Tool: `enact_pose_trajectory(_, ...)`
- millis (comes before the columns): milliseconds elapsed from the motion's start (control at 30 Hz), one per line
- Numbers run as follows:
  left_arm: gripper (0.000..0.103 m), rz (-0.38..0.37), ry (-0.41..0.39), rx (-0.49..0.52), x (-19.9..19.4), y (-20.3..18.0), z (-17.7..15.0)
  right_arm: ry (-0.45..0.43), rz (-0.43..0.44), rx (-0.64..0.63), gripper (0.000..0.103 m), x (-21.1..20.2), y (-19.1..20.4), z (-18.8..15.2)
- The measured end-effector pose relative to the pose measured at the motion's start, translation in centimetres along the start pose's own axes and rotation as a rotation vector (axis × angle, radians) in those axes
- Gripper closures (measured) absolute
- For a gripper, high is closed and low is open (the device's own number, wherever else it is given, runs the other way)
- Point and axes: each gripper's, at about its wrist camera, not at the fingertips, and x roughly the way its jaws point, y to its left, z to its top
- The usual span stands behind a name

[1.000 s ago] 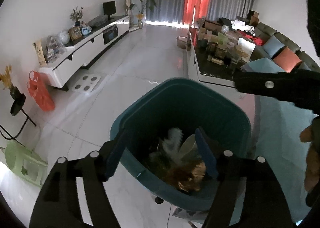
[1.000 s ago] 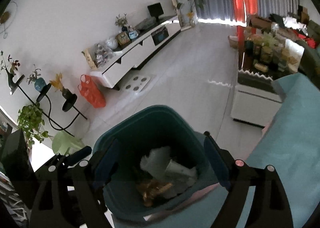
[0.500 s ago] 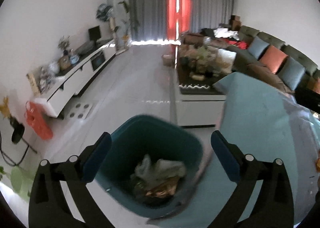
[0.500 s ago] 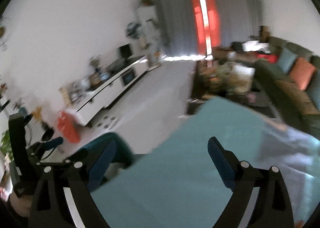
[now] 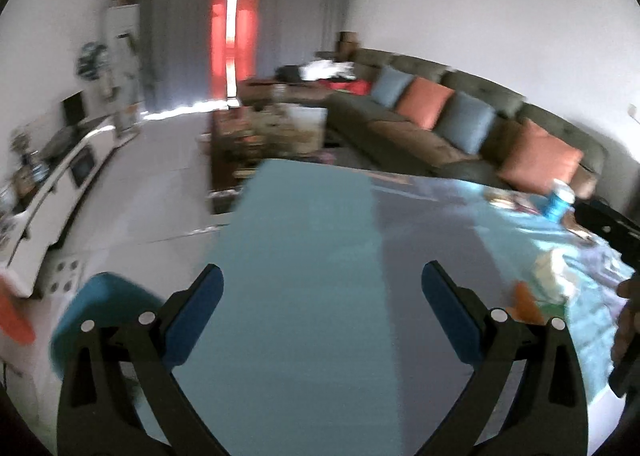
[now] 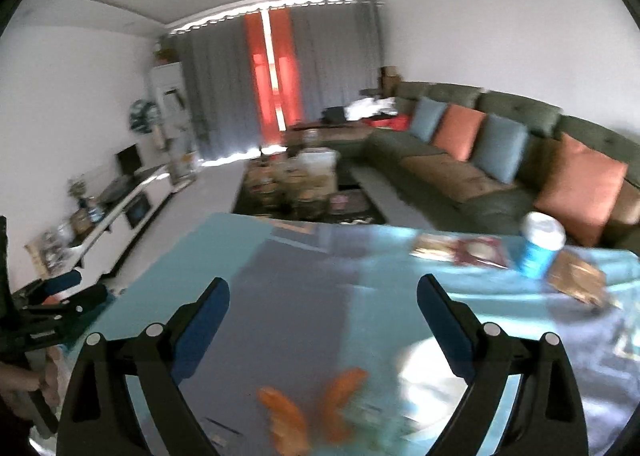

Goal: Collect trash
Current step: 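Move both open tools back over the table, then grasp an orange peel with the left tool while the right tool grasps another white paper cup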

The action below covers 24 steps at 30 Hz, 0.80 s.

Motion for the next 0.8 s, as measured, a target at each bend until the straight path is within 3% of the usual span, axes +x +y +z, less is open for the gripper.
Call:
enact_pose_trajectory(267, 0.005, -0.195, 0.084, 0.119, 2.8, -10.9, -2.7, 0.061, -0.103, 0.073, 0.011, -0.7, -6.3, -4.0)
enact_pose_trajectory(367, 0.005, -0.243, 0.132, 0.150, 4.8, -13.8, -3.9, 0.106, -0.100, 0.080, 0.011, 0.1, -7.7, -4.9)
enact_pose_trajectory(500, 0.005, -0.277, 0.170, 0.166, 6.5, -15.3, -5.2, 0.147, -0.085, 0.091, 0.012, 1.6, -8.4, -5.3)
enact_pose_trajectory(800, 0.005, -0.298, 0.210, 0.208, 9.3, -17.5, -3.7, 0.276, -0.028, 0.103, 0.018, 6.0, -9.0, -5.1)
